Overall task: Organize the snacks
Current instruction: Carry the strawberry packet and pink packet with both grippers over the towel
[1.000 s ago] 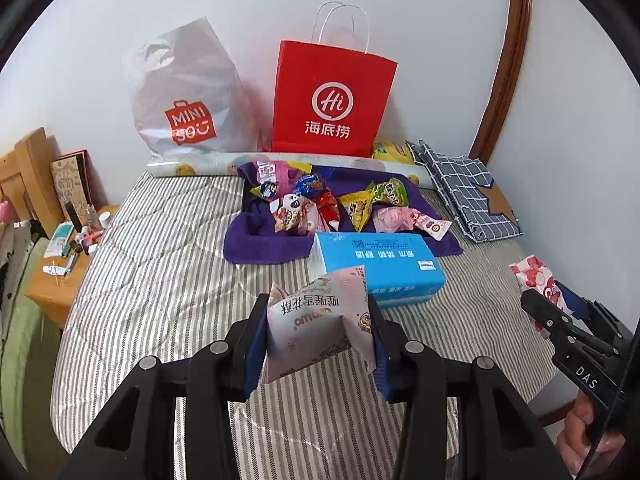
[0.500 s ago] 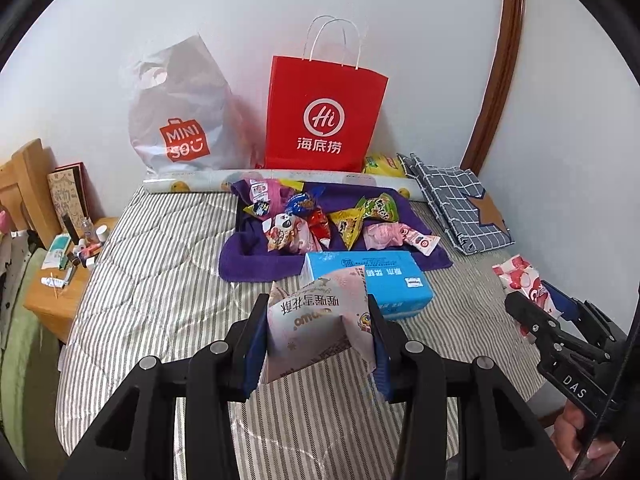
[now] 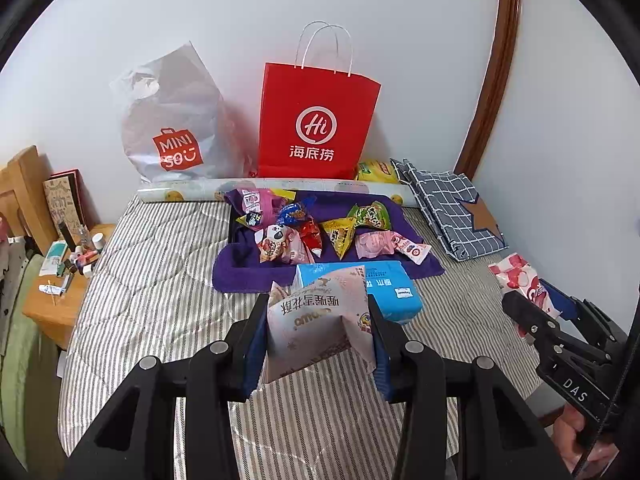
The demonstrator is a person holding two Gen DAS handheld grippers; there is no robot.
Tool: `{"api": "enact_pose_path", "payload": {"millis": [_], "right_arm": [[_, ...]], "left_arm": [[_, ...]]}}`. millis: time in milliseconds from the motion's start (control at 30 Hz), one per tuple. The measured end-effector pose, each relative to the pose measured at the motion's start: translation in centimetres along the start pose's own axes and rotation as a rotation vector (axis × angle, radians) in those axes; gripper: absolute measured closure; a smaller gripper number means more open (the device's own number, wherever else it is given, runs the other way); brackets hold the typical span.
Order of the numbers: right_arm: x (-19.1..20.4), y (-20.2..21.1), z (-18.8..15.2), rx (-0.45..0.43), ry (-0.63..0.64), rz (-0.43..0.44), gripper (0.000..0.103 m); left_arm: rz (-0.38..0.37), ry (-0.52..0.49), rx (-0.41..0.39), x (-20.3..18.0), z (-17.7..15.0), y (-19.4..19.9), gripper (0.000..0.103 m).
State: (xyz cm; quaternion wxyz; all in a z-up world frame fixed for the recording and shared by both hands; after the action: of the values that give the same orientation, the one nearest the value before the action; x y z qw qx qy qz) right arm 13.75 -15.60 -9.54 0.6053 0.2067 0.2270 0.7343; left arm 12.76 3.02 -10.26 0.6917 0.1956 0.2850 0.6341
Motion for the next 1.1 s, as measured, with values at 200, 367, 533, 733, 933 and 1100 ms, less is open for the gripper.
{"api": "enact_pose_path", "payload": {"millis": [200, 367, 533, 733, 933, 1100], "right_arm": [[-0.2, 0.2, 0.7, -0.002, -0.014, 0.011, 0.043], [-0.4, 0.3, 1.4, -0.007, -0.017, 0.013, 0.043], [-0.6, 0.2, 2.2, -0.009, -0.018, 0.015, 0.043], [-0.6, -0.4, 3.1, -0.006, -0.019, 0.016, 0.043], [-0.7, -1.3, 4.1, -0.006, -0.019, 0.017, 0.043], [-0.8, -2.0, 4.9, -0.002, -0.002, 0.004, 0.043]], "left_arm": [[0.006, 0.007, 0.002, 0.0, 0.7, 0.0, 0.061], [0.007, 0.002, -0.005, -0.4, 1.5, 0.3, 0.061], [0.006, 0.004, -0.011, -0.6, 2.4, 0.3, 0.061], [0.008, 0.003, -0.008, -0.6, 3.3, -0.2, 0.061], [0.008, -0.001, -0.008, -0.8, 4.6, -0.9, 0.061], [-0.002, -0.011, -0.007, -1.3, 5.4, -1.9, 0.061]]}}
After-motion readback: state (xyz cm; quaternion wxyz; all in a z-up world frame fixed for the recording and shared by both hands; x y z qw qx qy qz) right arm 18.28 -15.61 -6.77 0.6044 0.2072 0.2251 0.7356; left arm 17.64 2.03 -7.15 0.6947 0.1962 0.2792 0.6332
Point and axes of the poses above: each gripper's, at about its wrist camera, not at the fingertips, and y roughly against the way its jaws point, x to its left, z to its top, the point moved 7 cm from there along -y, roughly the way its jaws point, and after that the axes turned 3 degrees about -x, right-handed, at the moved point
